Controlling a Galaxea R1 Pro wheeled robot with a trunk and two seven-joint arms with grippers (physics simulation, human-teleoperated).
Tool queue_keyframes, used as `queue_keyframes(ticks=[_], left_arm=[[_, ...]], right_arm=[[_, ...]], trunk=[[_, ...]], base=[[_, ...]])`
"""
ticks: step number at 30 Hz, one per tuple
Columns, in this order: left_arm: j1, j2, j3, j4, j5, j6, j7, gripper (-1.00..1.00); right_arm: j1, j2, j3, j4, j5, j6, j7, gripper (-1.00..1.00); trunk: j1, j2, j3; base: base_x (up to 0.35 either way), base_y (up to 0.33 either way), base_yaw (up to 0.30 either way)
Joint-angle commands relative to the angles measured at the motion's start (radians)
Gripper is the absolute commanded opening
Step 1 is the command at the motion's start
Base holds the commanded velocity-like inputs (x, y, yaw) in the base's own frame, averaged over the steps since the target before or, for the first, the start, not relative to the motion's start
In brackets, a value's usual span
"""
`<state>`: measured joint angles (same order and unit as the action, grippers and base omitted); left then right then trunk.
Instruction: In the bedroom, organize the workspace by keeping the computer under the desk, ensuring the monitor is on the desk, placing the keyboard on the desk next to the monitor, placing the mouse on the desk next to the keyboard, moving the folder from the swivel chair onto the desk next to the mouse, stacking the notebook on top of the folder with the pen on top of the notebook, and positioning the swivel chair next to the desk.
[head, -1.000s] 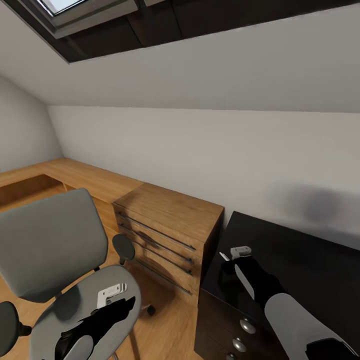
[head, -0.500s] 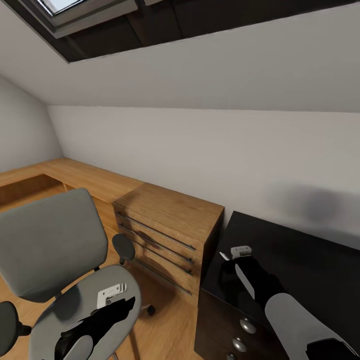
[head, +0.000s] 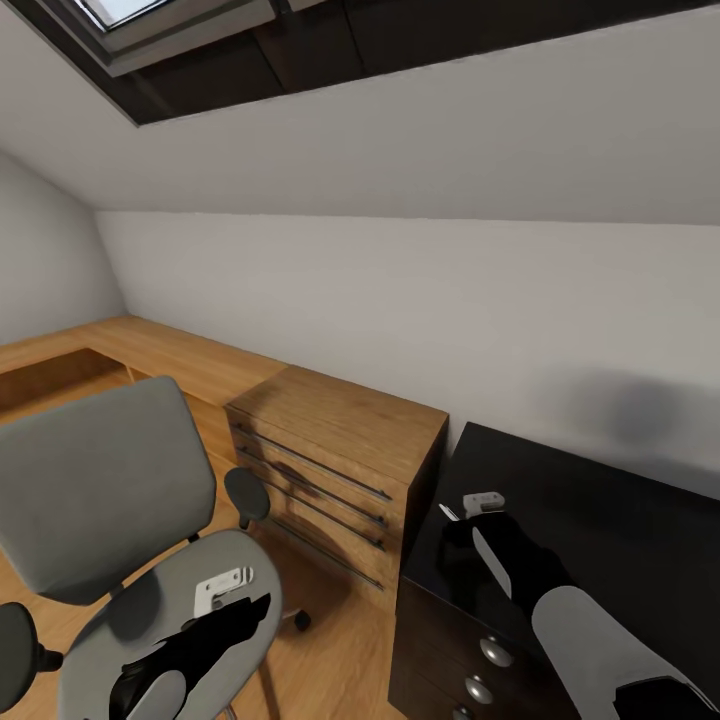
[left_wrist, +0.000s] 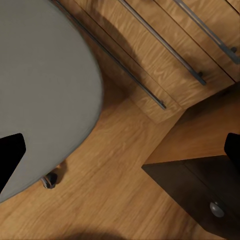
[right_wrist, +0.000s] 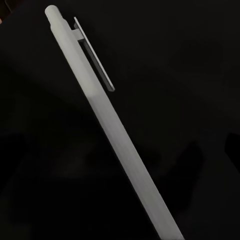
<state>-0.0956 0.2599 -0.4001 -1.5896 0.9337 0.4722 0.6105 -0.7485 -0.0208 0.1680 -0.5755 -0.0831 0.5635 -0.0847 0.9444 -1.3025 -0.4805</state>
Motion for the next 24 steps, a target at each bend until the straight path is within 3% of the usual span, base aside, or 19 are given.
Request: queue_keyframes(ticks=[1,11,21,22,24], left_arm=[[-0.001,0.001,-0.002,-0.002,0.008,0.0,0.01,1.0],[-0.001,0.001,-0.002,-0.002,0.008,0.0,0.01,1.0],[-0.001,0.001,-0.002,-0.001,0.008,0.0,0.009,1.0],[-0.001,0.001,-0.002,-0.002,0.008,0.0,0.009,1.0],[-0.001,0.001,-0.002,-0.001,0.009,0.0,0.009,1.0]], right_arm=[[0.0,-0.002,0.009,0.004,0.003,0.011,-0.007,1.0],[0.0,-0.006,0.007,0.003,0.003,0.016,0.053,1.0],[0.0,-0.008,0.007,0.003,0.003,0.016,0.064,1.0],[0.0,-0.008,0.007,0.003,0.003,0.016,0.064,-1.0],[0.0,-0.008,0.007,0.003,0.004,0.016,0.064,-1.0]], trunk=[[0.0,-0.001,-0.001],[0.0,-0.001,-0.001],[0.0,-0.001,-0.001],[0.0,-0.001,-0.001],[0.0,-0.001,-0.001]], base=[[0.0,0.0,0.0],[0.0,0.0,0.0],[0.0,0.0,0.0],[0.0,0.0,0.0],[0.0,0.0,0.0]])
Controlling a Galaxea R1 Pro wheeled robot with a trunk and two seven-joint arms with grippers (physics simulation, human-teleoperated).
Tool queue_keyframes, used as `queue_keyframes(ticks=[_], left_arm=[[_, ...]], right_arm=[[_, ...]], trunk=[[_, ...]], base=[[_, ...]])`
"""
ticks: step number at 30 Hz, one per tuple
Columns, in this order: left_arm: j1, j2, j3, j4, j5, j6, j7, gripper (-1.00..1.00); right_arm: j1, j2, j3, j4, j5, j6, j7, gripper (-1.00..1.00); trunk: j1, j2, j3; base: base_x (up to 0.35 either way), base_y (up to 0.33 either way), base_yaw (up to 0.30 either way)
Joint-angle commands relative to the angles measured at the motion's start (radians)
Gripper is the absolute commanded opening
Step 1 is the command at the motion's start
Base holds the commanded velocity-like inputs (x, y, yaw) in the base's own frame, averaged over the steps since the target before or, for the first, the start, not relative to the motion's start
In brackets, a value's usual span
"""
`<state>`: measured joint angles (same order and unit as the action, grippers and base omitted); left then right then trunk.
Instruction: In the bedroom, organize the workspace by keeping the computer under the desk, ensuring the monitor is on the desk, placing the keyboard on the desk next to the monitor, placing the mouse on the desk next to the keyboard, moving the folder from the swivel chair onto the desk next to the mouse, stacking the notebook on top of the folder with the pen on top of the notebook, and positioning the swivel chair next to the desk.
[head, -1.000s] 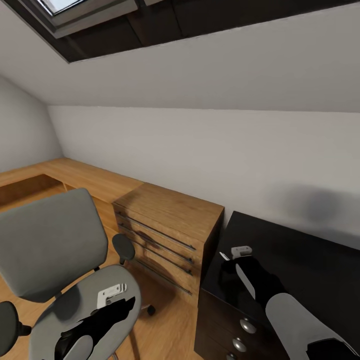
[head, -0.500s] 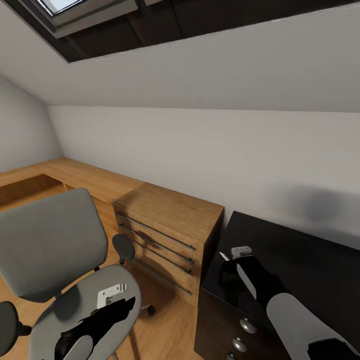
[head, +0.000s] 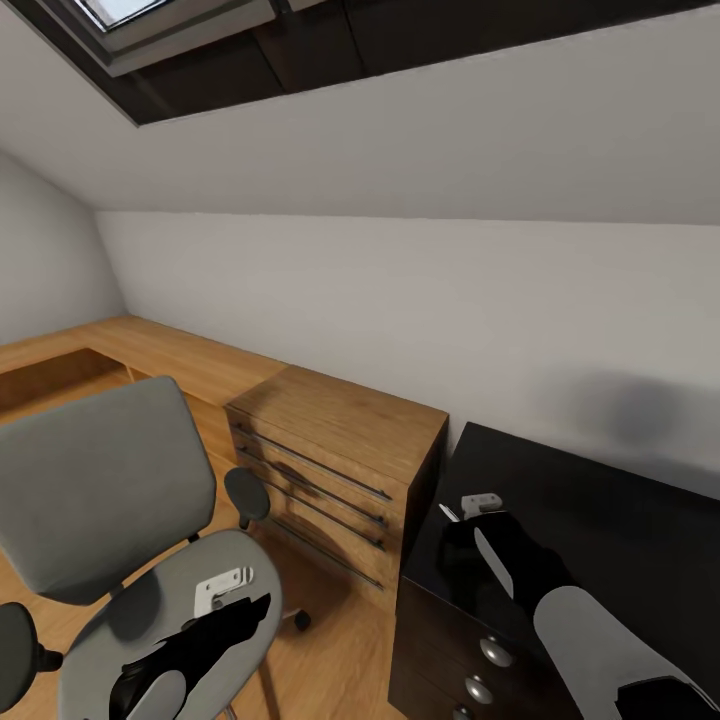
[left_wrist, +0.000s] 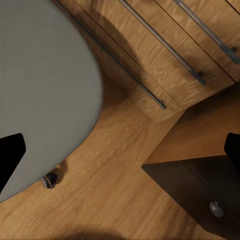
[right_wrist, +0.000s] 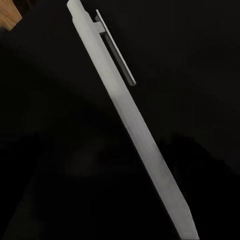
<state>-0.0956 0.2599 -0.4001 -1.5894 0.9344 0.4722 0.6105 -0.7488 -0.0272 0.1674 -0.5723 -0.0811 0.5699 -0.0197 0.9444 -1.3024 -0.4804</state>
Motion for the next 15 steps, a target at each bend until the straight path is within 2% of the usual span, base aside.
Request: queue_keyframes(ticks=[1,15], left_arm=[[-0.001,0.001,-0.002,-0.002,0.008,0.0,0.009,1.0],[-0.001,0.002,-0.002,-0.001,0.009,0.0,0.009,1.0]], right_arm=[[0.0,-0.002,0.007,0.0,0.002,0.01,-0.001,-1.0],[0.0,-0.001,0.007,-0.001,0.001,0.03,0.0,-1.0]], trunk=[[0.0,-0.001,-0.001],[0.0,-0.001,-0.001]], base=[[0.0,0.0,0.0],[0.0,0.0,0.0]])
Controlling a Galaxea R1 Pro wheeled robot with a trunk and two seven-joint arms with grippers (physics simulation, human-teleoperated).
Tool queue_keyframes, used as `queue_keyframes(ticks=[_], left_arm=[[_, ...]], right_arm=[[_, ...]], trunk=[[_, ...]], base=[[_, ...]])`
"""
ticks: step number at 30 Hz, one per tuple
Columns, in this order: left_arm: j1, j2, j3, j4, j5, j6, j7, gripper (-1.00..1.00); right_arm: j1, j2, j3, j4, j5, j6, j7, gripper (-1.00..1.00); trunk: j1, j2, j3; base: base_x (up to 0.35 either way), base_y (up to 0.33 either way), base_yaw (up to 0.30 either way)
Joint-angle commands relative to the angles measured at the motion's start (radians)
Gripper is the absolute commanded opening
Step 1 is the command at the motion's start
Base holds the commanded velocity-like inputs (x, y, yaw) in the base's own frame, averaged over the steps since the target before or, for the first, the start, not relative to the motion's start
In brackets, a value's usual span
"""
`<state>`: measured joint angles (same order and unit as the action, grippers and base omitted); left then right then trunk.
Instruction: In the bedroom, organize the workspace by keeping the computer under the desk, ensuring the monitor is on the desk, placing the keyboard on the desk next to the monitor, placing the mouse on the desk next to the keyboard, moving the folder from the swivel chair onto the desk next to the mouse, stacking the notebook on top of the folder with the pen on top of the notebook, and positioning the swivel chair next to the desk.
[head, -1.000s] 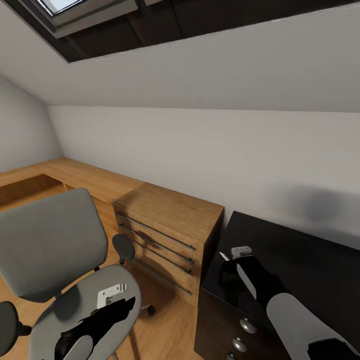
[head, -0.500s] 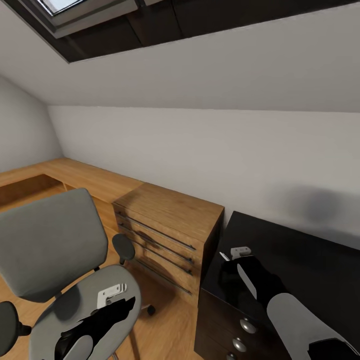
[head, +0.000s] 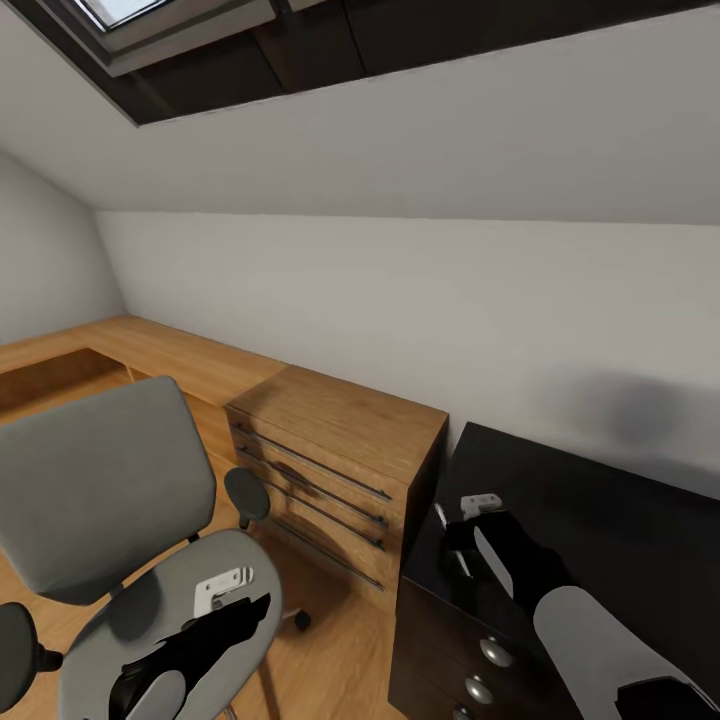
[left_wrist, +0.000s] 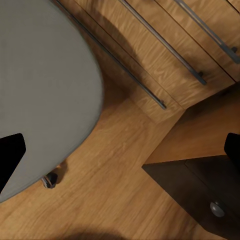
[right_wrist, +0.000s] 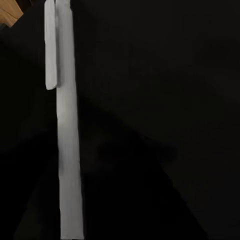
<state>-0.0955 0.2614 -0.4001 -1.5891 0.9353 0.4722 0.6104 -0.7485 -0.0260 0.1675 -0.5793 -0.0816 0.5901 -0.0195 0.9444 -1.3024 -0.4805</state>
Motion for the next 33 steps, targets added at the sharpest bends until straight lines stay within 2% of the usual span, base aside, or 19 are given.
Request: queue_keyframes(ticks=[1,33], left_arm=[[-0.001,0.001,-0.002,-0.002,0.008,0.0,0.009,1.0],[-0.001,0.001,-0.002,-0.002,0.008,0.0,0.009,1.0]], right_arm=[[0.0,-0.002,0.007,0.006,0.001,0.014,-0.001,-1.0],[0.0,-0.002,0.006,0.003,-0.004,0.067,0.011,-1.0]], trunk=[[0.0,-0.001,-0.001],[0.0,-0.001,-0.001]], base=[[0.0,0.0,0.0],[0.0,0.0,0.0]])
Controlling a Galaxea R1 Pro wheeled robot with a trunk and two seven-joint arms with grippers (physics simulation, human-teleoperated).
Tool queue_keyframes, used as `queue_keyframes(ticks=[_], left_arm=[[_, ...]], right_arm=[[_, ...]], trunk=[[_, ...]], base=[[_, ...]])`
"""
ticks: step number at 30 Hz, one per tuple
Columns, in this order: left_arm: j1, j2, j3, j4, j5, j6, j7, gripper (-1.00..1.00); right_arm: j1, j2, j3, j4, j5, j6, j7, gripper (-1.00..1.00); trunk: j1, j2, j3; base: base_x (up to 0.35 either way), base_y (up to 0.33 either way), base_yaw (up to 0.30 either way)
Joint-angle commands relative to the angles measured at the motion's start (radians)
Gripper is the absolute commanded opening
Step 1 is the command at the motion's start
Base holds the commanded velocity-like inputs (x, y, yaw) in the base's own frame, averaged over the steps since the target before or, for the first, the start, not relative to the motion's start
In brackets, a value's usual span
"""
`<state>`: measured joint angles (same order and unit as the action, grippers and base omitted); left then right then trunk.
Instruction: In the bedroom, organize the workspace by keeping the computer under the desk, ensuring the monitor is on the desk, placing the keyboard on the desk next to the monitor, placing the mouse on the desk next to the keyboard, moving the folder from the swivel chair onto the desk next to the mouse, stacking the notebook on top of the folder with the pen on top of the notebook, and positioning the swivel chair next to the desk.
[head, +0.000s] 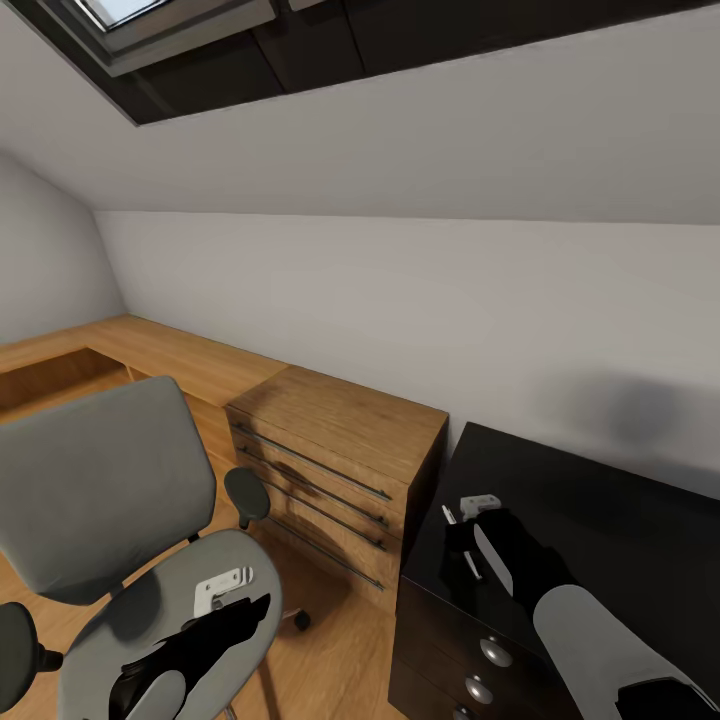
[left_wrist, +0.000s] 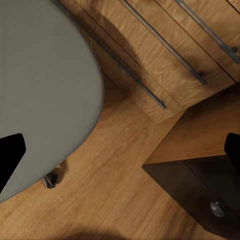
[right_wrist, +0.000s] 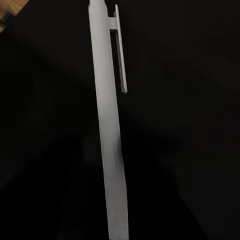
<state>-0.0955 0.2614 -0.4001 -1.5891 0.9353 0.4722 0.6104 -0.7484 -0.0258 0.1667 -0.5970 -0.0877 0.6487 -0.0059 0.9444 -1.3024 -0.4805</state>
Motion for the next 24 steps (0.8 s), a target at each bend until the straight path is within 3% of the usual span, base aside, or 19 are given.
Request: queue_keyframes(ticks=[1,20,24], left_arm=[[-0.001,0.001,-0.002,-0.002,0.008,0.0,0.009,1.0],[-0.001,0.001,-0.002,0.007,0.008,0.0,0.009,1.0],[-0.001,0.001,-0.002,0.007,0.008,0.0,0.009,1.0]], right_arm=[[0.0,-0.002,0.007,0.02,0.003,0.009,-0.001,-1.0],[0.0,-0.002,0.007,0.022,0.003,0.011,0.001,-1.0],[0.0,-0.002,0.007,0.02,0.003,0.043,0.002,-1.0]], trunk=[[0.0,-0.001,-0.001],[0.0,-0.001,-0.001],[0.0,-0.001,-0.001]], base=[[0.0,0.0,0.0],[0.0,0.0,0.0],[0.0,0.0,0.0]])
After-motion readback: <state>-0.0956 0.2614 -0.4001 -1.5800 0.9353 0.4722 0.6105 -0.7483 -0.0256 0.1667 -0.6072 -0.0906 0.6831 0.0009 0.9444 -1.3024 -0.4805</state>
